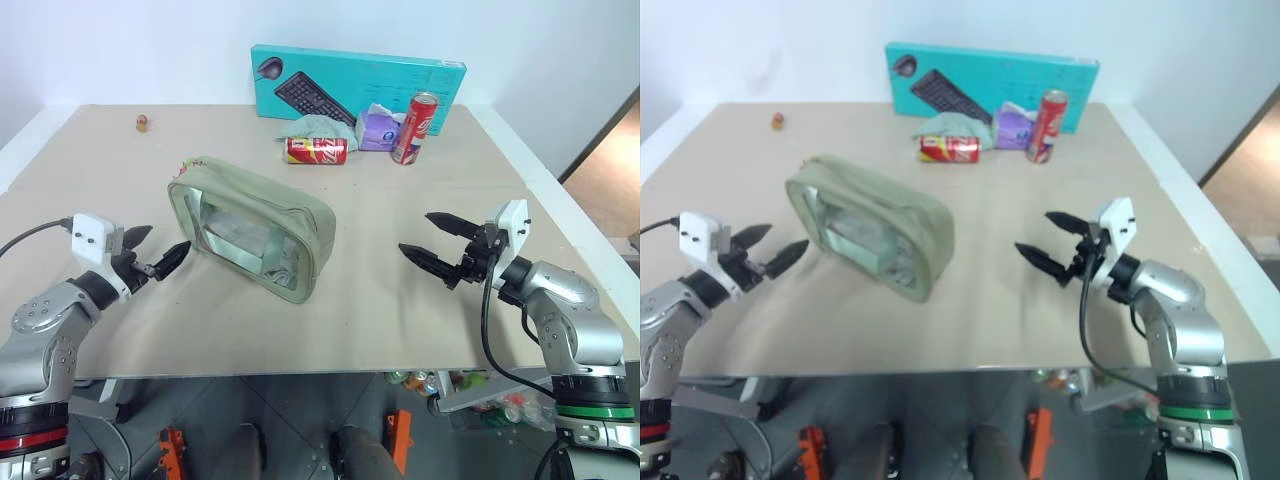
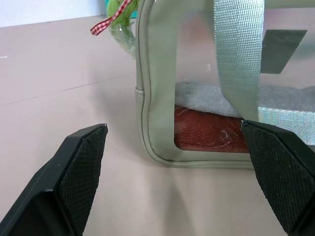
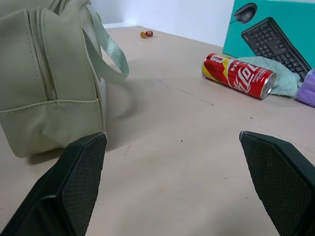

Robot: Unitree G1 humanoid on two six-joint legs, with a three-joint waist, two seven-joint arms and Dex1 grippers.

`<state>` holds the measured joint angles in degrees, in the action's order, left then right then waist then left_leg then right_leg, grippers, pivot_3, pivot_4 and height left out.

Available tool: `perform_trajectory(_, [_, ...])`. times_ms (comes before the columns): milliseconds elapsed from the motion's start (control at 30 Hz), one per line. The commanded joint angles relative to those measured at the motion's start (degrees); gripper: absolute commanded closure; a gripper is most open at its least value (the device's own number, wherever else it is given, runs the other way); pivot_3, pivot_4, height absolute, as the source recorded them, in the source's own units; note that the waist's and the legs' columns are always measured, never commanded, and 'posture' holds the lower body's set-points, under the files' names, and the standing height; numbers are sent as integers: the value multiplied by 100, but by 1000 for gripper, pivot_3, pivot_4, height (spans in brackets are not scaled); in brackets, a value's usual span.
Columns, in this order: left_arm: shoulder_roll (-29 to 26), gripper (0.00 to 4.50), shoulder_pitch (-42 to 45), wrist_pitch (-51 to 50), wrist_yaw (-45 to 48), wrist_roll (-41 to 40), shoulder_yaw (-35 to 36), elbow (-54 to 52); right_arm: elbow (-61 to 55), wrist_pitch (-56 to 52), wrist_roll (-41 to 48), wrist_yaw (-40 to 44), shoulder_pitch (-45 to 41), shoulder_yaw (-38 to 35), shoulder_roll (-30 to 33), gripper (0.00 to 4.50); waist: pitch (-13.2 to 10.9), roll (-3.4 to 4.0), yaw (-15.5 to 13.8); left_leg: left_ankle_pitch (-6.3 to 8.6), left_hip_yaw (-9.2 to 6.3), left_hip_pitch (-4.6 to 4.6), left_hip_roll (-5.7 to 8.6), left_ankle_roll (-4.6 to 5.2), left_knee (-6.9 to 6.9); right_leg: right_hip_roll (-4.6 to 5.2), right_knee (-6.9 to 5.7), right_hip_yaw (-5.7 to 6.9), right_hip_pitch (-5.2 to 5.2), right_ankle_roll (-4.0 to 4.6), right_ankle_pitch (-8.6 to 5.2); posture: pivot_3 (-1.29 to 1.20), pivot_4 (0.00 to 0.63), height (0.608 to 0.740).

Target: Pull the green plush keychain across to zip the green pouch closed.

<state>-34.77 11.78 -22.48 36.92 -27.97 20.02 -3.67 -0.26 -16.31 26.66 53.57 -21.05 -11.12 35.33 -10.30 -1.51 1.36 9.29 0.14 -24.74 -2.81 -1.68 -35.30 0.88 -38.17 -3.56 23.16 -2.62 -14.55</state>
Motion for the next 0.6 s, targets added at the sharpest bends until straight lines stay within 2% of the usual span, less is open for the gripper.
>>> perform_trajectory(33, [-48,22,5,68,40,-57,52,-223,1,172,9,76,-123,-32,66,23,0,0,0,0,0,0,0,0,0,0,0,0,0,0,0,0,150,740])
perform_trajectory(500, [-47,22,-135,114,322,-433,220,-428,261,322,10,233,-269,14,27,23,0,0,0,0,1,0,-1,0,0,-1,0,0,0,1,0,0,150,740])
perform_trajectory(600, [-214,22,-55,-154,657,-899,297,-726,61,129,162,236,-332,50,8,23,0,0,1,0,1,0,-1,0,0,0,0,-1,0,2,1,0,150,740])
